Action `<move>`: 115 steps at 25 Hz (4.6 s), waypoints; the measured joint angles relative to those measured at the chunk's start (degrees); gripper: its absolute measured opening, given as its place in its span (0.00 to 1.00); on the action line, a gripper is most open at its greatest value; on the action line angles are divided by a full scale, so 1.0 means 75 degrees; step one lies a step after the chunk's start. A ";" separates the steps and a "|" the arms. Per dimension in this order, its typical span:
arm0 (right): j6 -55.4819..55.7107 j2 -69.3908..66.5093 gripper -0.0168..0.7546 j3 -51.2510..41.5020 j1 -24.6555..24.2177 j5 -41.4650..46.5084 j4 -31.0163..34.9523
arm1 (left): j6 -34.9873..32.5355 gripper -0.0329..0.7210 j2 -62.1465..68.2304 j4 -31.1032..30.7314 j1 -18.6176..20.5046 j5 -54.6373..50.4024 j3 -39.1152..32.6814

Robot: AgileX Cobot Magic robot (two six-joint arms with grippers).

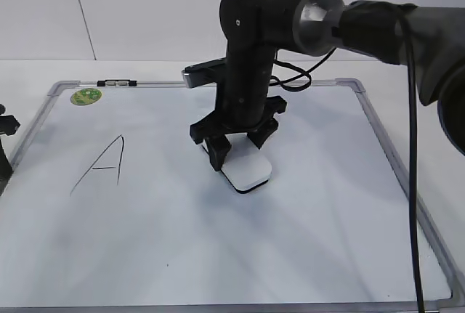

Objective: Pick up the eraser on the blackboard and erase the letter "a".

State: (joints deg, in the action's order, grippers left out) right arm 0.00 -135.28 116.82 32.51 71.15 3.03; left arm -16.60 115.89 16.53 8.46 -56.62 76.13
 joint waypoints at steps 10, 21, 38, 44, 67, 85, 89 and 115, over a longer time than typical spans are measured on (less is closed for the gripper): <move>-0.0302 0.0000 0.72 0.0000 0.1094 -0.0044 0.0347 | 0.0000 0.07 0.0000 -0.0015 0.0000 -0.0003 0.0013; -0.0398 0.0177 0.72 0.0003 0.1601 -0.0057 0.0137 | 0.0000 0.07 0.0000 -0.0015 0.0000 -0.0003 0.0013; -0.0206 0.2803 0.72 -0.1793 -0.1057 -0.0042 -0.0126 | 0.0000 0.07 0.0011 -0.0015 0.0000 -0.0017 0.0013; 0.0000 0.3459 0.72 -0.3249 -0.2233 -0.0076 -0.0157 | 0.0000 0.07 0.0011 -0.0015 0.0000 -0.0016 0.0013; 0.0439 0.3205 0.72 -0.4898 -0.3254 -0.2204 0.0180 | 0.0000 0.07 0.0011 -0.0015 0.0000 -0.0016 0.0013; 0.0527 0.3205 0.72 -0.4898 -0.3254 -0.2259 0.0180 | 0.0000 0.07 0.0011 -0.0015 0.0000 -0.0016 0.0013; 0.0527 0.3205 0.72 -0.4898 -0.3254 -0.2259 0.0180 | 0.0000 0.07 0.0011 -0.0015 0.0000 -0.0016 0.0013; 0.0527 0.2970 0.86 -0.4881 -0.3254 -0.2228 0.0312 | 0.0000 0.07 0.0011 -0.0015 0.0000 -0.0016 0.0013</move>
State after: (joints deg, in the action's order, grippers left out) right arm 3.95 -113.01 80.21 8.10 54.44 5.37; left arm -16.60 115.97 16.42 8.46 -56.74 76.23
